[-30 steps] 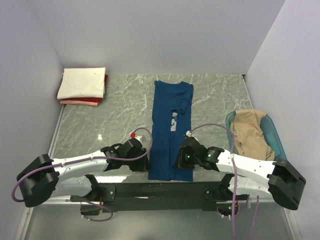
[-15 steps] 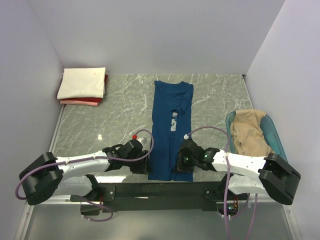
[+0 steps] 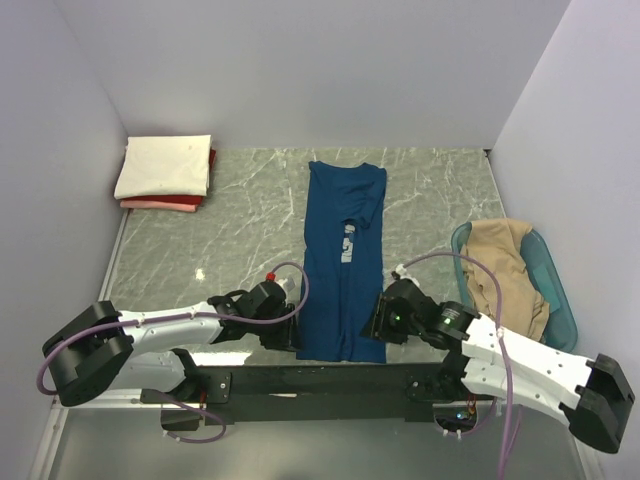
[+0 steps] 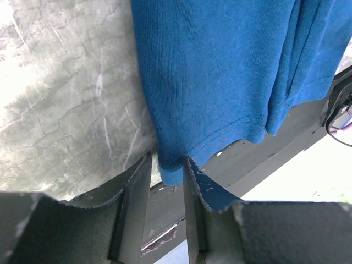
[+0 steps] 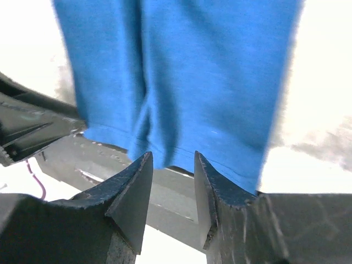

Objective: Fold and stack the t-shirts
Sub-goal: Fold the tshirt

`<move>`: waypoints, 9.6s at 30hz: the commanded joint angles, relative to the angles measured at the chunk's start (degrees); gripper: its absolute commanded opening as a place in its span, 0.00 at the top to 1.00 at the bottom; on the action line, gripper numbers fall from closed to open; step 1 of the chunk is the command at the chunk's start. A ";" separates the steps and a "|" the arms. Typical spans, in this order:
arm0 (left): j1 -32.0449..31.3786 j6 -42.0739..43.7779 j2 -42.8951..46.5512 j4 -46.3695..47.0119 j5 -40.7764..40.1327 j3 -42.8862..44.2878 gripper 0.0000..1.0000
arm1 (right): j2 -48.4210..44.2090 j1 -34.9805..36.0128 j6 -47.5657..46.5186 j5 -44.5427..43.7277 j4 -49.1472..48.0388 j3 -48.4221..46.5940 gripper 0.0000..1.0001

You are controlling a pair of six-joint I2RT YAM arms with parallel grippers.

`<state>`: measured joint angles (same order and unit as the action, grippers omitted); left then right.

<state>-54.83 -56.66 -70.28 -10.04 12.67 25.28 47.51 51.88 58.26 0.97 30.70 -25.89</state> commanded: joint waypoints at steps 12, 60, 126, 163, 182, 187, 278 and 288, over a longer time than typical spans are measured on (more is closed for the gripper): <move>0.16 -0.38 0.67 3.19 1.22 -1.90 0.66 | -9.80 -2.75 5.02 0.26 9.56 8.57 0.56; 12.90 6.57 -10.91 -1.56 -2.64 24.99 0.99 | 13.04 -21.55 -17.99 -1.15 -2.74 -17.17 1.00; 19.93 8.67 -44.22 -5.50 -4.22 57.66 0.99 | 53.12 -33.51 -25.91 6.59 -12.95 -38.87 0.72; 22.84 12.90 -45.55 -3.14 0.34 62.52 0.93 | 54.10 -36.68 -25.04 6.76 -9.86 -51.29 0.73; 26.79 14.48 -56.81 -7.45 -1.77 70.09 0.98 | 65.50 -32.37 -26.62 8.17 -8.64 -55.92 0.73; 27.05 14.56 -56.46 -7.18 -2.03 68.16 0.98 | 69.83 -34.99 -25.83 7.29 -7.85 -57.52 0.73; 22.40 8.06 -26.05 13.74 2.54 19.11 0.71 | 33.63 -33.15 -18.18 11.95 -21.82 -7.43 0.69; 22.40 9.82 -17.97 7.32 -0.01 18.14 0.64 | 22.90 -38.69 -19.15 12.73 -18.48 -2.68 0.67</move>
<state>-32.23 -48.62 -92.07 -0.62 14.37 43.88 73.14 14.11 39.97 14.15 11.27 -29.30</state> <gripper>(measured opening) 0.347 0.326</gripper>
